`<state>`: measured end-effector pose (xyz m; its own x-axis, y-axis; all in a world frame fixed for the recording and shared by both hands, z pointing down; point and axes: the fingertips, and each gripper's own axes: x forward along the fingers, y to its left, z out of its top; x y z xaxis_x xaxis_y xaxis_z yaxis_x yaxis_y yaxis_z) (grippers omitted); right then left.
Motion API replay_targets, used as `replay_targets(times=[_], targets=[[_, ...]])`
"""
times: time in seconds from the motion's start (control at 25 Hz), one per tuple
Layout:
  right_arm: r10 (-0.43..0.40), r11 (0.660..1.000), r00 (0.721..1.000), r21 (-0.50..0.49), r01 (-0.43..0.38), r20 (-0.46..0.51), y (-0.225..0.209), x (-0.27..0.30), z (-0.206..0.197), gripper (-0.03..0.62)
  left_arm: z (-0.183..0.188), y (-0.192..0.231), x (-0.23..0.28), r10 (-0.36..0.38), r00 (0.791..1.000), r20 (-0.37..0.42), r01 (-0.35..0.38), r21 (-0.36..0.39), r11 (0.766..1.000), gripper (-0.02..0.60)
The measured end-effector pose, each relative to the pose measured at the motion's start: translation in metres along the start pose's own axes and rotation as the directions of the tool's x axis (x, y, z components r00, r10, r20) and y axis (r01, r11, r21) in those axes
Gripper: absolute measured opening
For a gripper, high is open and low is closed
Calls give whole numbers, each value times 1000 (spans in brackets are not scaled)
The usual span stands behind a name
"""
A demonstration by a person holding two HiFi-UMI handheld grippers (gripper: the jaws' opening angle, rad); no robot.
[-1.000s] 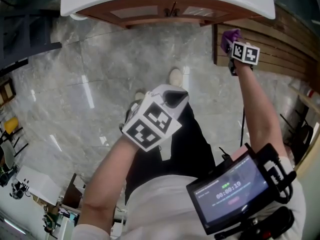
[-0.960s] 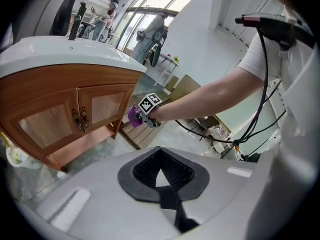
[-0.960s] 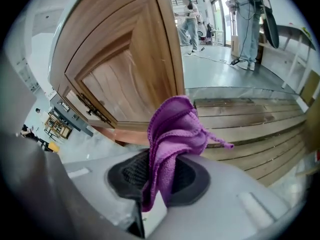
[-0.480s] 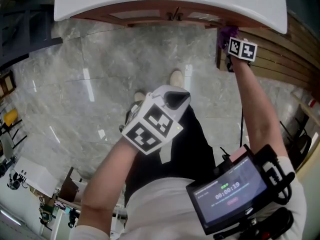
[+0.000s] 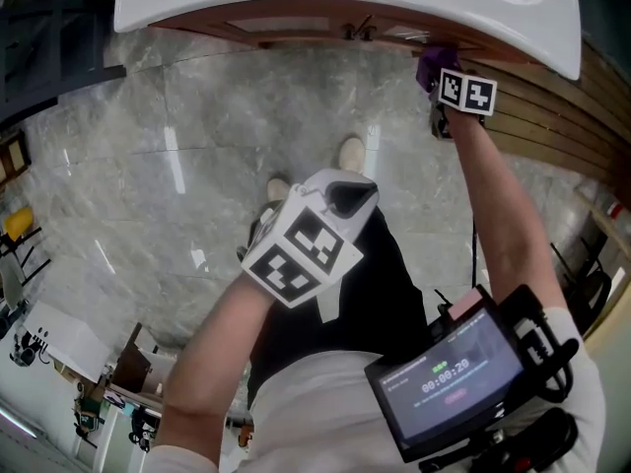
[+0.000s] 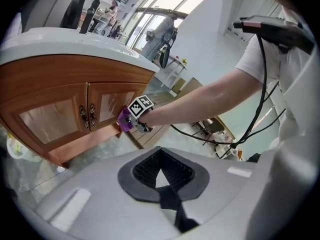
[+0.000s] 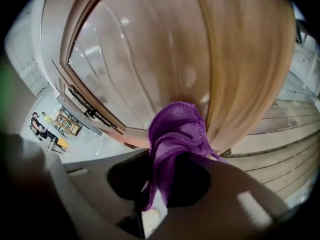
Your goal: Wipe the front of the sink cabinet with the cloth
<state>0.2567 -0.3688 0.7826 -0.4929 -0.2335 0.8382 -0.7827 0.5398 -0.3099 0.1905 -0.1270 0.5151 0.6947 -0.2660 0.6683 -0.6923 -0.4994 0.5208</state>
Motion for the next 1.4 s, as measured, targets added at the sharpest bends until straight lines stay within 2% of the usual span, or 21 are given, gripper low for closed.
replay_targets(times=[0.48, 0.96, 1.4], targets=[[37, 998, 999, -46, -37, -17, 59, 19, 8, 81, -12, 7, -29, 34, 999, 32, -33, -36, 999, 6], [85, 991, 996, -97, -87, -23, 128, 45, 8, 81, -40, 18, -56, 61, 996, 71, -55, -73, 996, 7], [84, 995, 996, -56, -84, -13, 174, 70, 2, 81, -82, 36, -85, 93, 992, 90, -80, -135, 988, 8]])
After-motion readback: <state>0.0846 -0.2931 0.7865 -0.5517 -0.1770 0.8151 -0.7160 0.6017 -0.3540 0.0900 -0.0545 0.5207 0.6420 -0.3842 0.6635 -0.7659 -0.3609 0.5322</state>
